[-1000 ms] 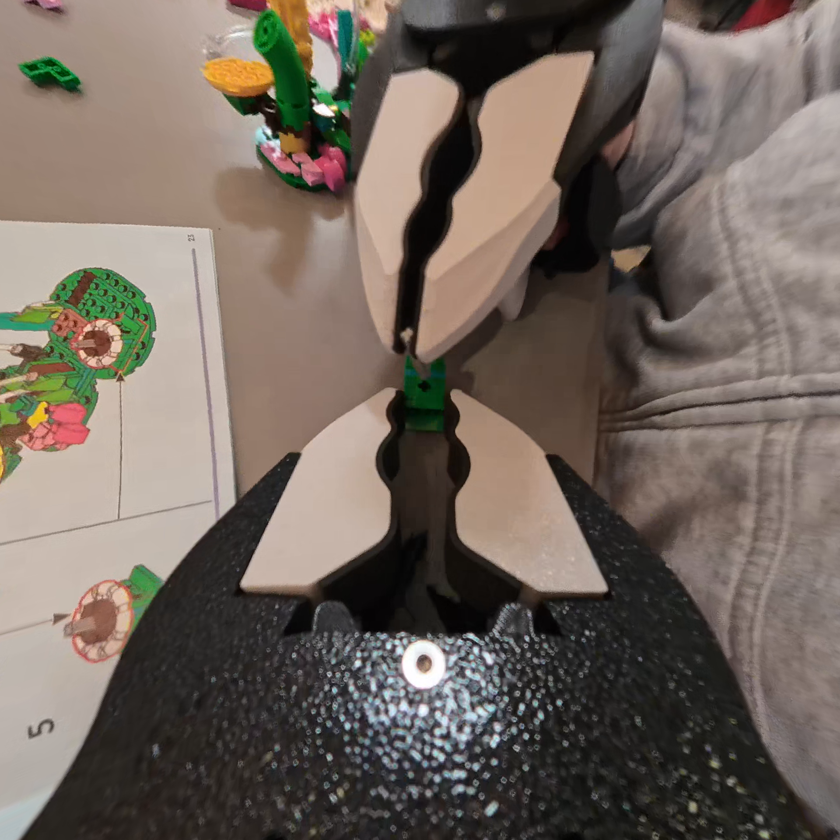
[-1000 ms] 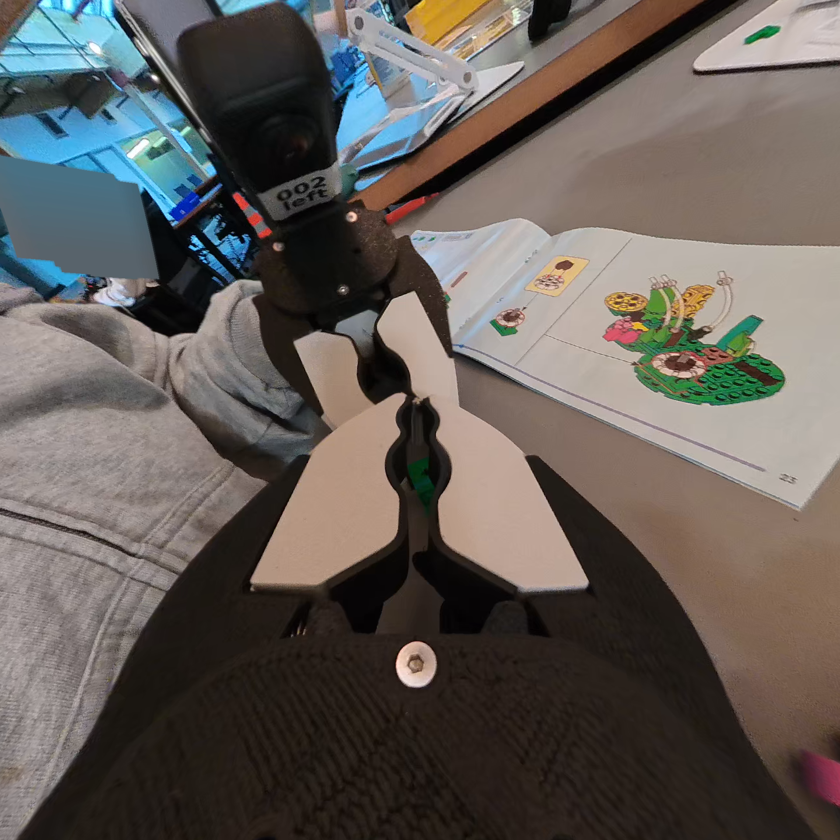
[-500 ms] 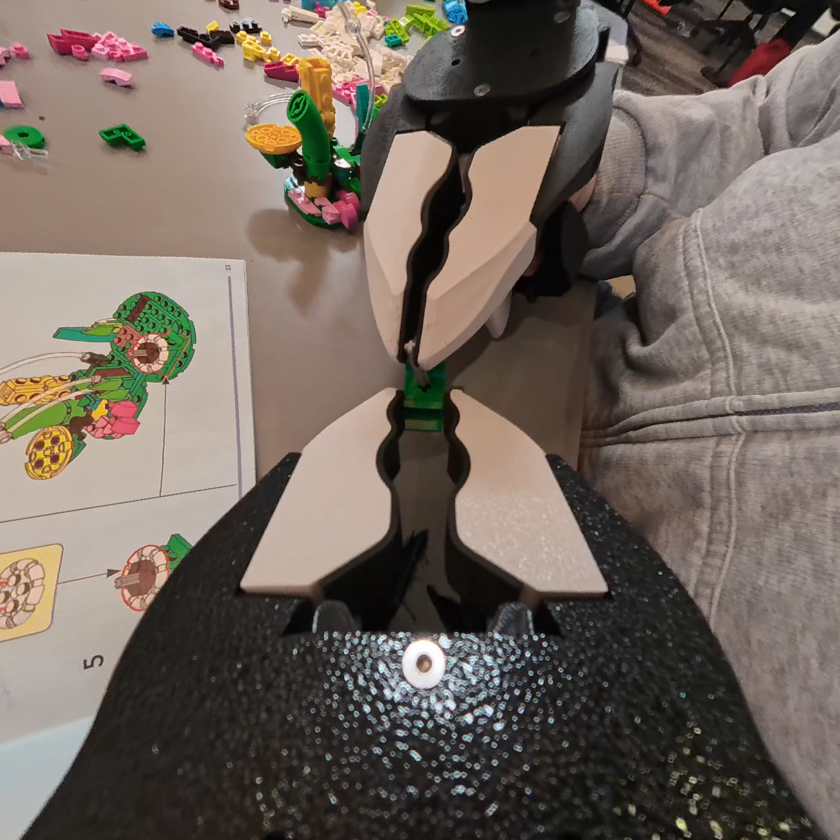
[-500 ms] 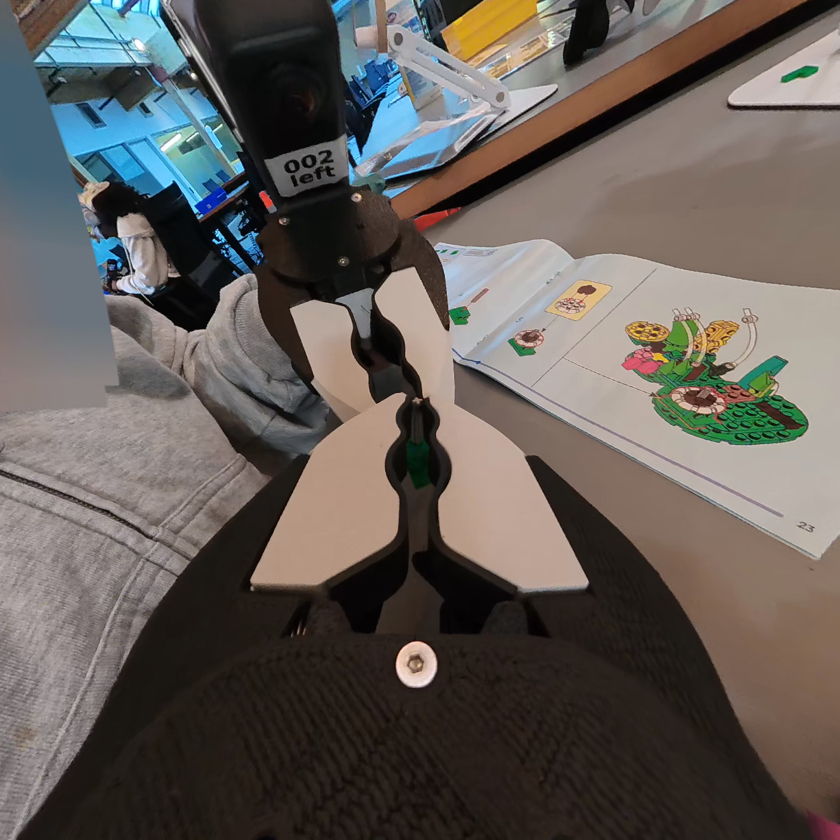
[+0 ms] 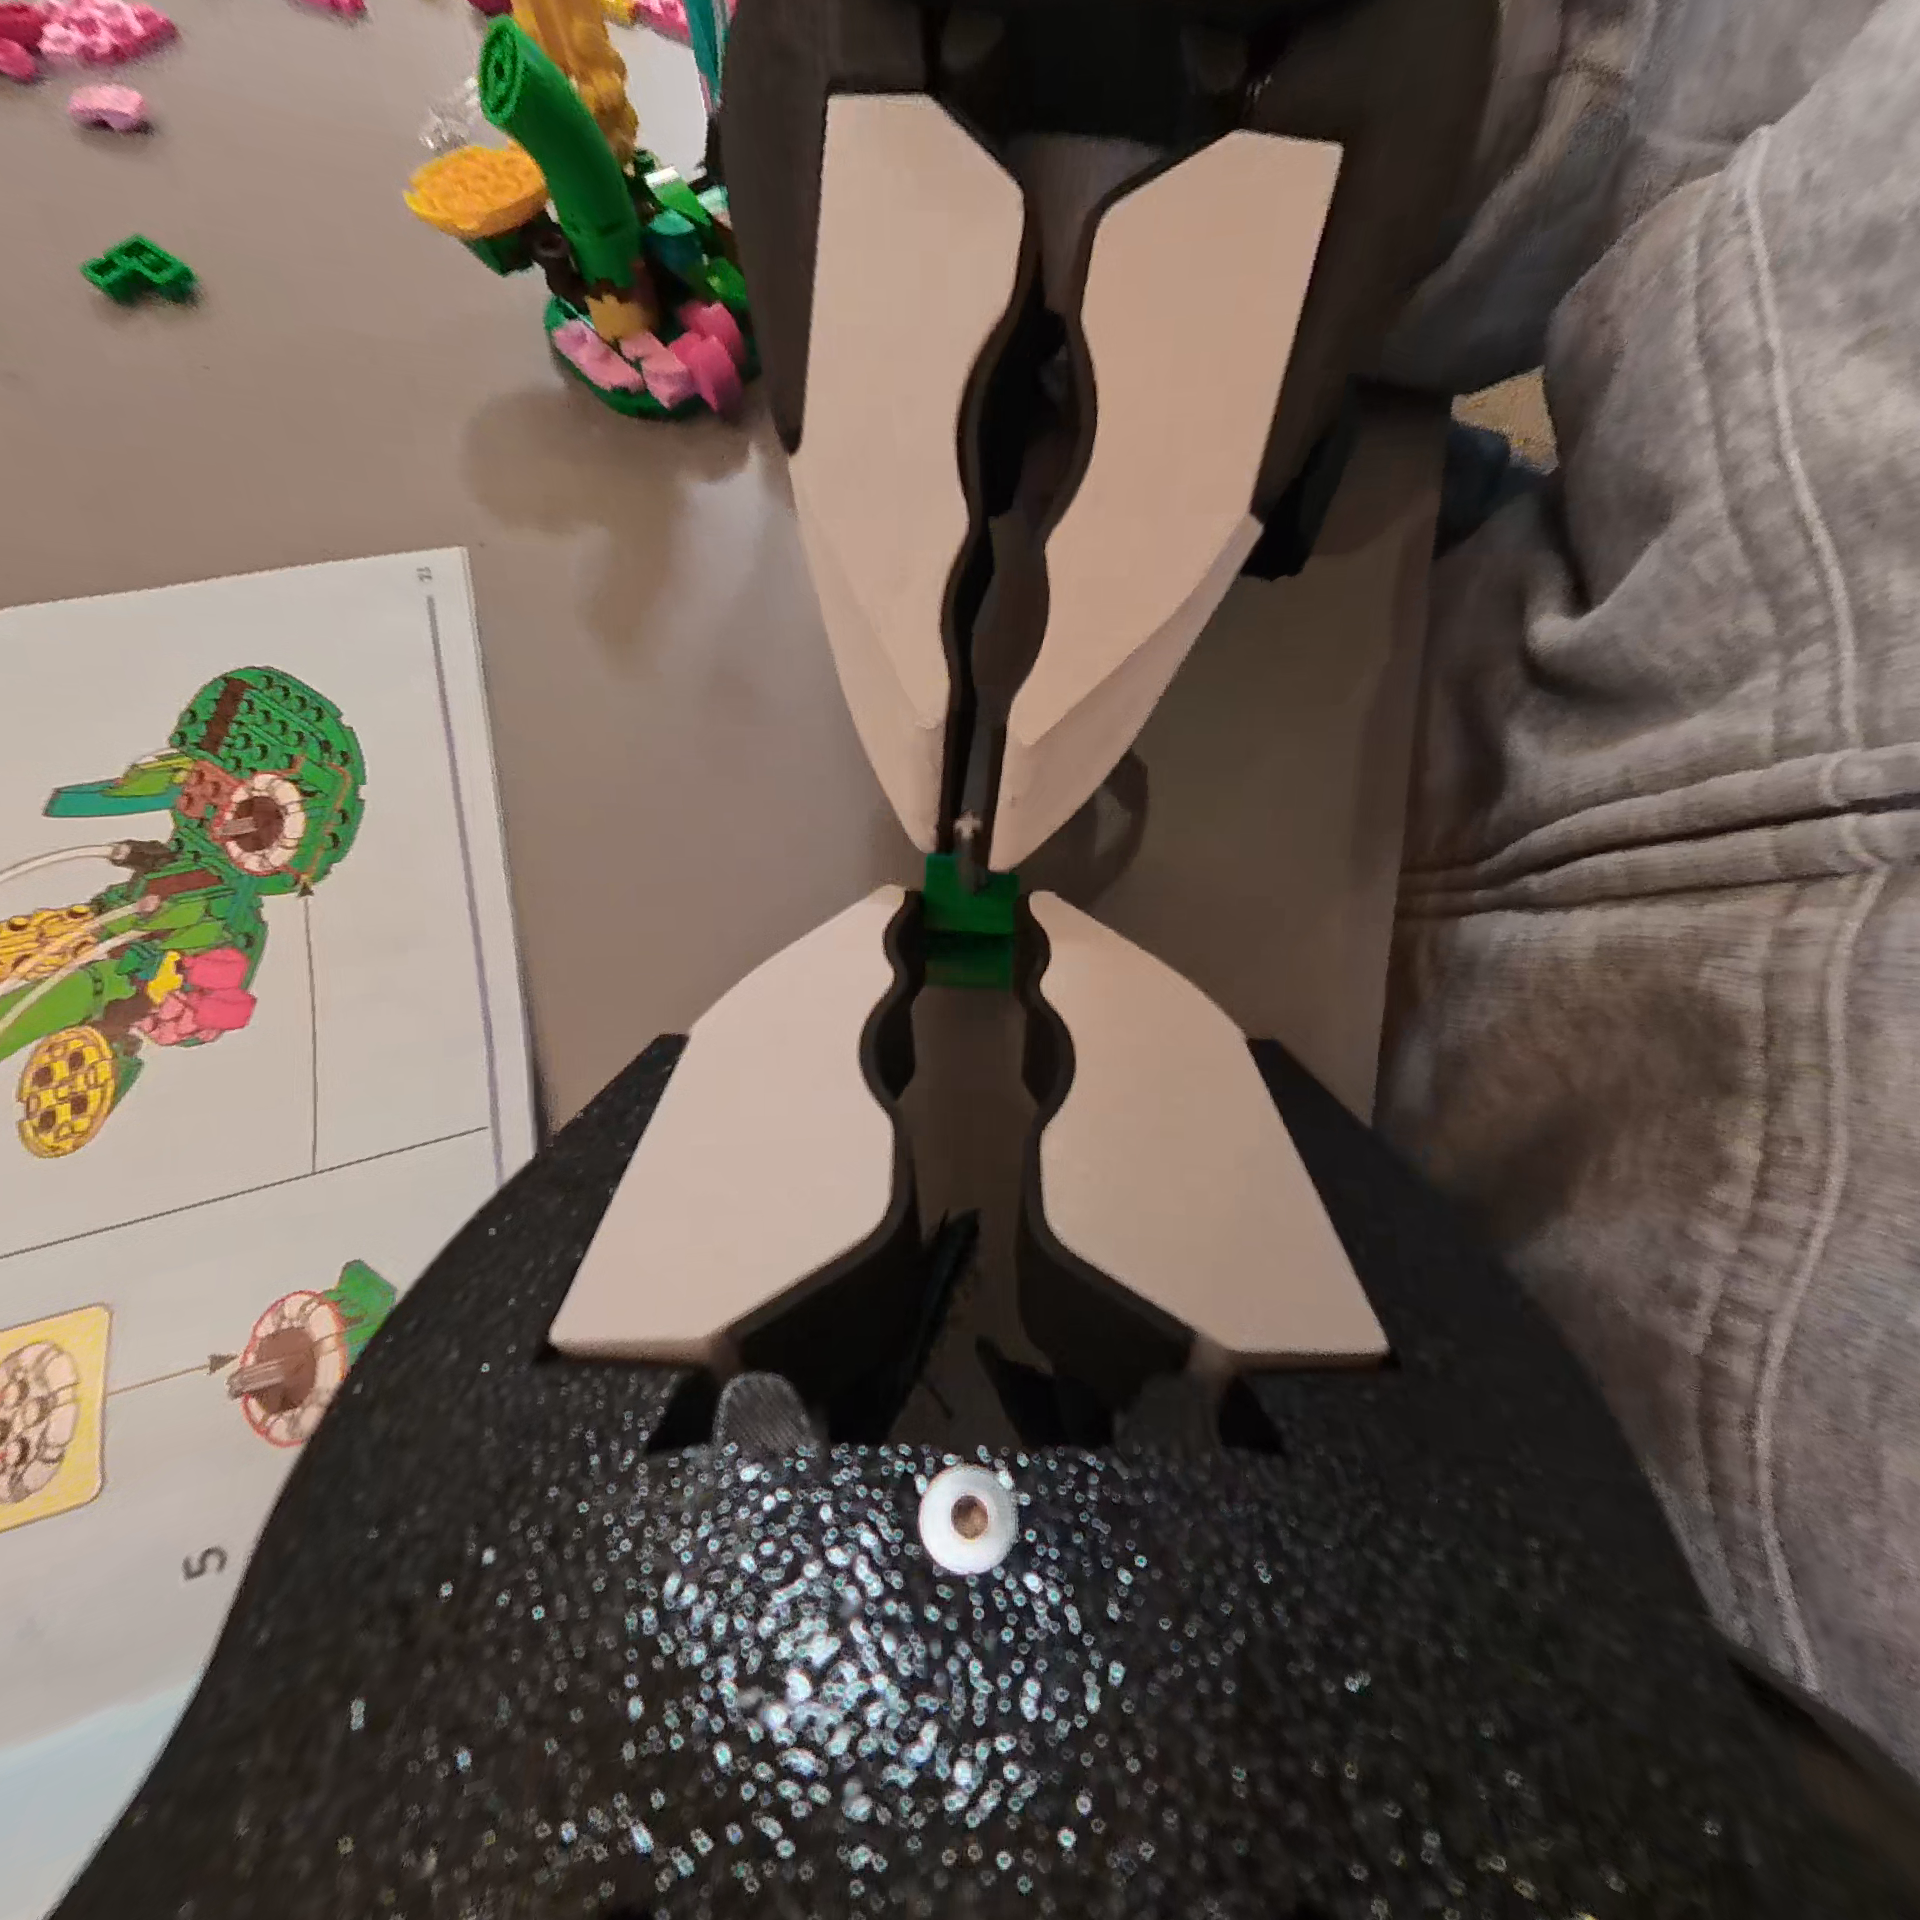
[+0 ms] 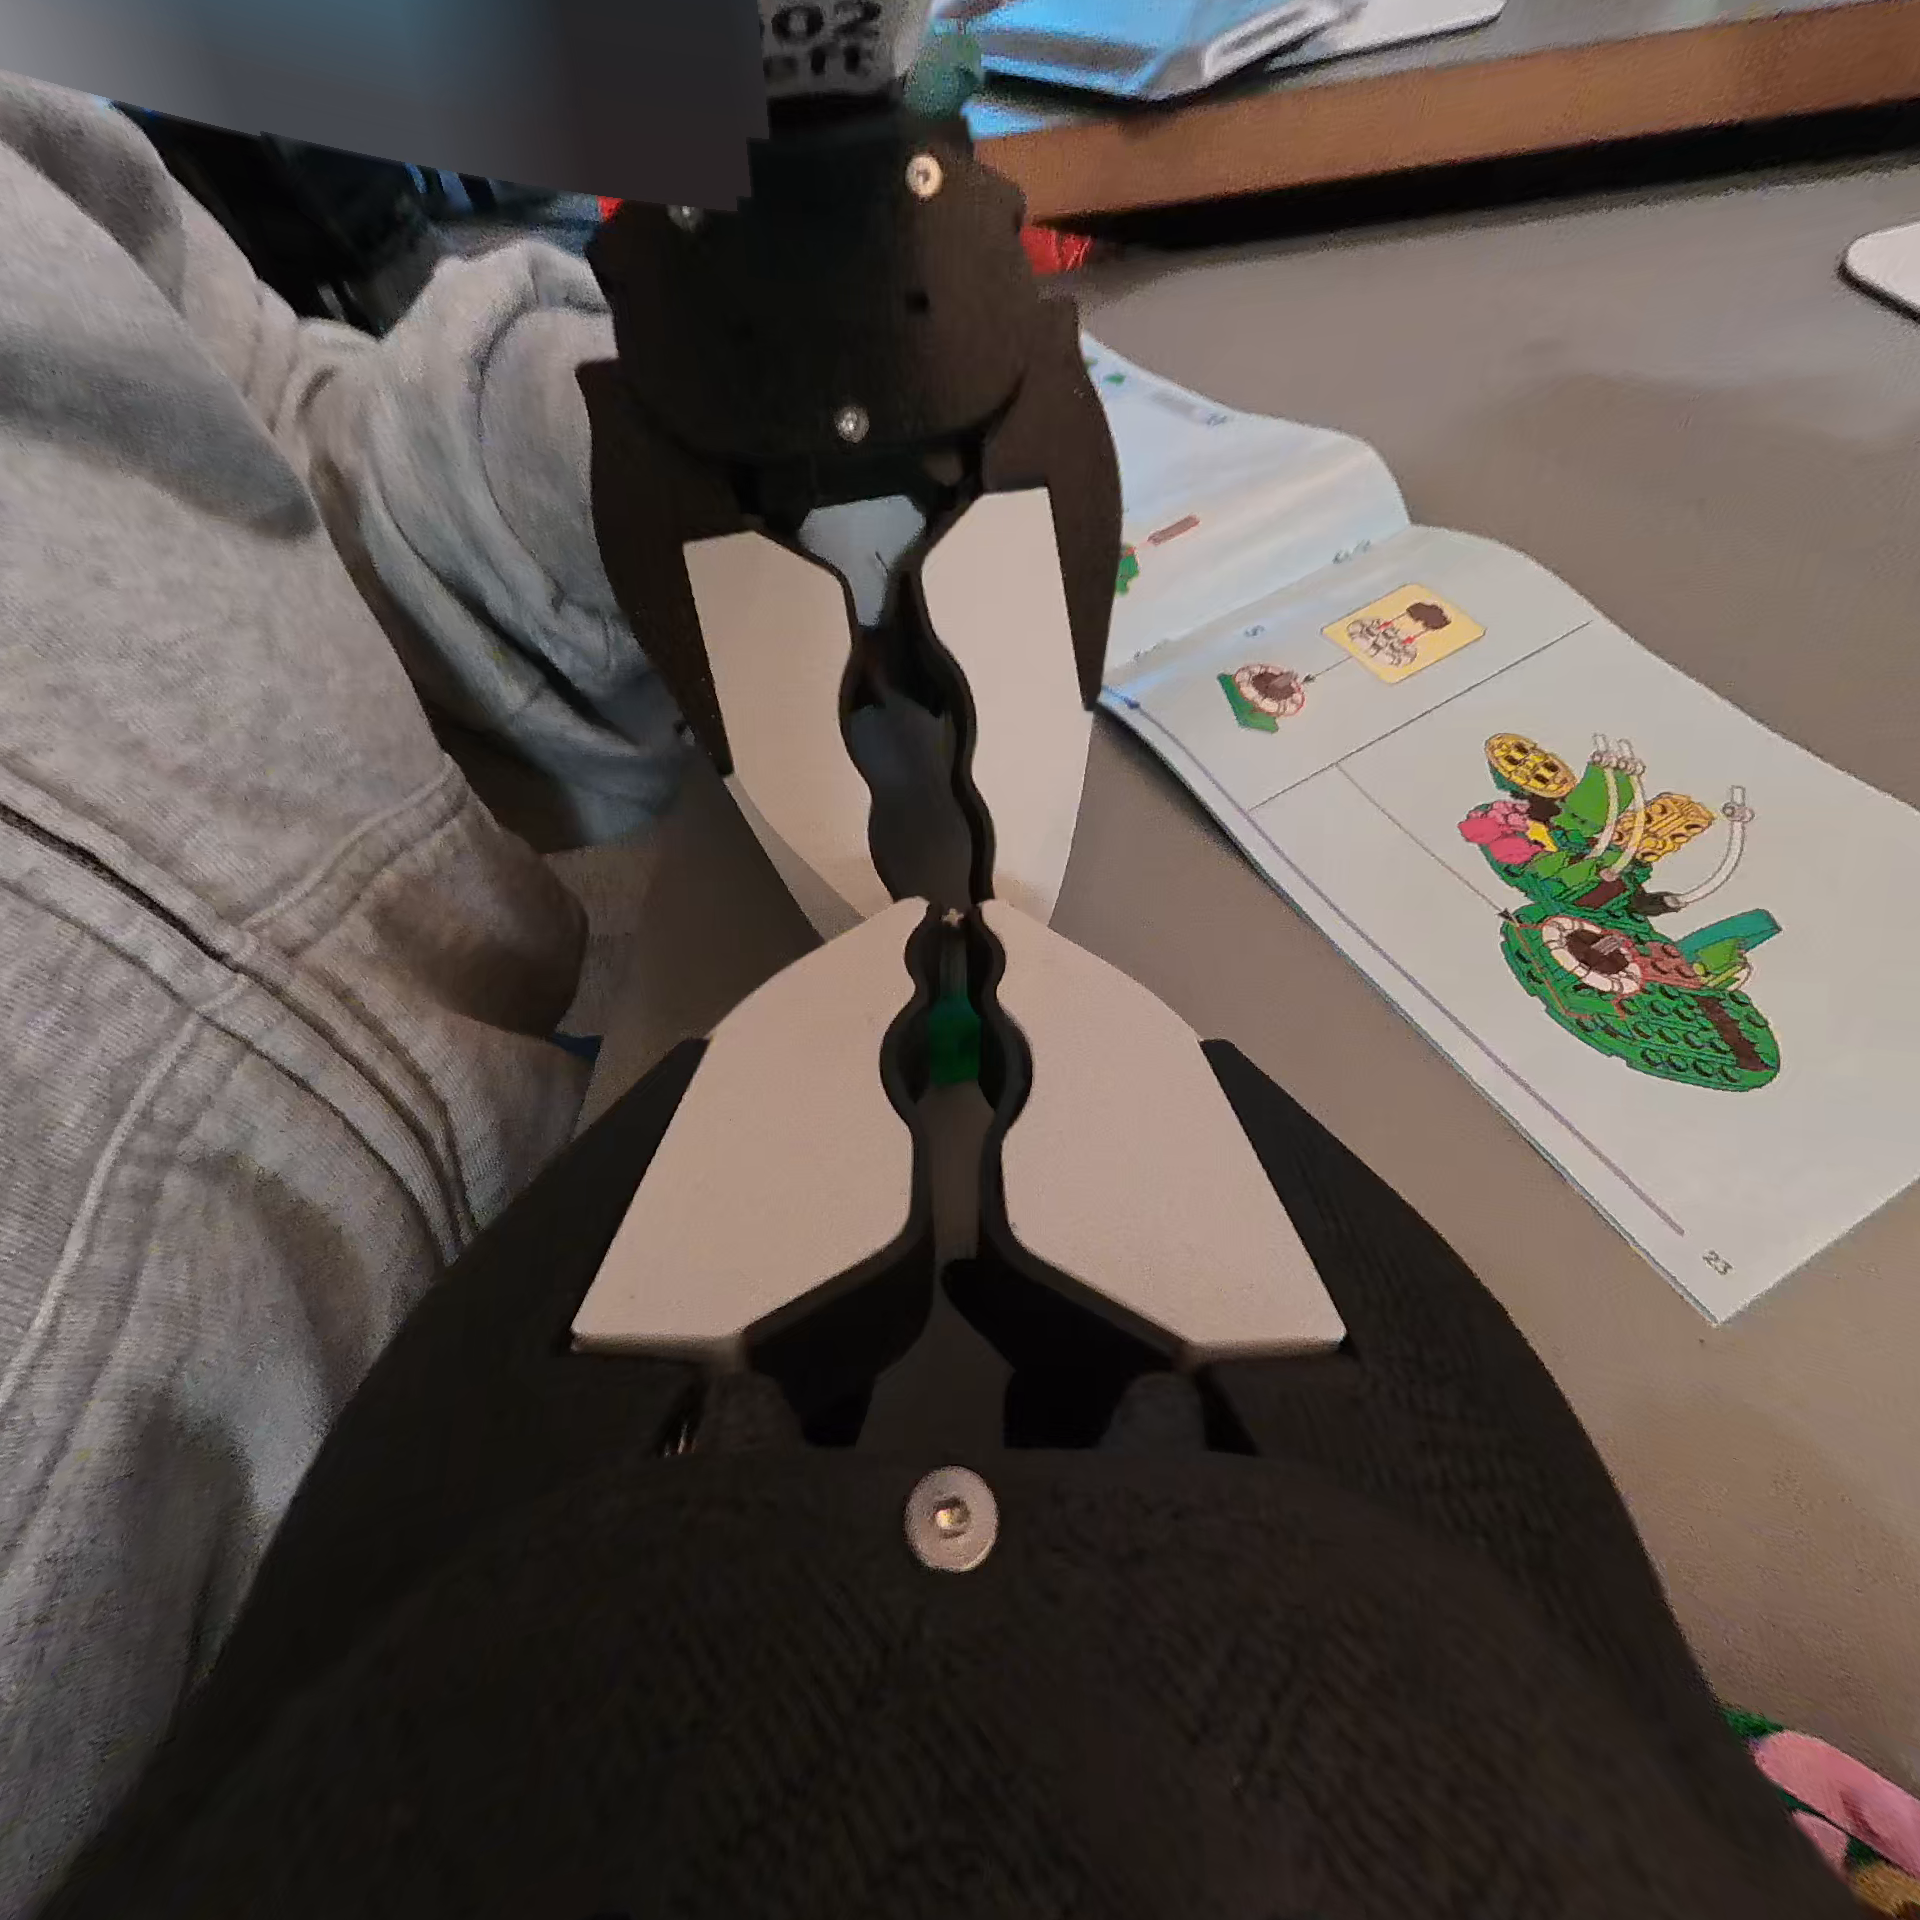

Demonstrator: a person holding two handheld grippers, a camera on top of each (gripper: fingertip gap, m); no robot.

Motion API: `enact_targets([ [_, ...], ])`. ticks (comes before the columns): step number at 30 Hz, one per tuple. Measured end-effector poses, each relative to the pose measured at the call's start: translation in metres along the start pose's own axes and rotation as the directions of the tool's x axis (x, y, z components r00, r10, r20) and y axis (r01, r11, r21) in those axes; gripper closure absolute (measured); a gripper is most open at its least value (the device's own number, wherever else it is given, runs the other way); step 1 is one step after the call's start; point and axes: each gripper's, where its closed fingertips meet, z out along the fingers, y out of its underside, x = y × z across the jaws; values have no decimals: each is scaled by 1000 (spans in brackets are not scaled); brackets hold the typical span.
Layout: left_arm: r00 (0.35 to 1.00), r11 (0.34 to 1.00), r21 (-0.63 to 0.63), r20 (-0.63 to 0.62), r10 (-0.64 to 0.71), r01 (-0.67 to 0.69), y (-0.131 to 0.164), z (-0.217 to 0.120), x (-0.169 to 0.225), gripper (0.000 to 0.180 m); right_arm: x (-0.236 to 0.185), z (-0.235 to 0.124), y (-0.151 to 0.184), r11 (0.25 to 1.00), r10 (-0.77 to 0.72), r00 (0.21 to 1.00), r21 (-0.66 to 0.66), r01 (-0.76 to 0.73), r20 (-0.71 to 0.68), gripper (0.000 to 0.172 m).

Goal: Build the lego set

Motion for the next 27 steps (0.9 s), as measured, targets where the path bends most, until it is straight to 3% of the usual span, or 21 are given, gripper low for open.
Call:
enact_targets([
  [7,999,998,-56,-31,16,-18,11,9,5,163,-6,4,17,988,-90,996,-128,91,17,169],
  [19,999,997,-65,-20,28,-29,12,10,5,163,-7,3,20,980,-124,988,-168,108,-89,168],
  [27,999,997,-74,-11,37,-38,12,10,4,163,-7,3,22,963,-194,977,-208,173,-85,168],
])
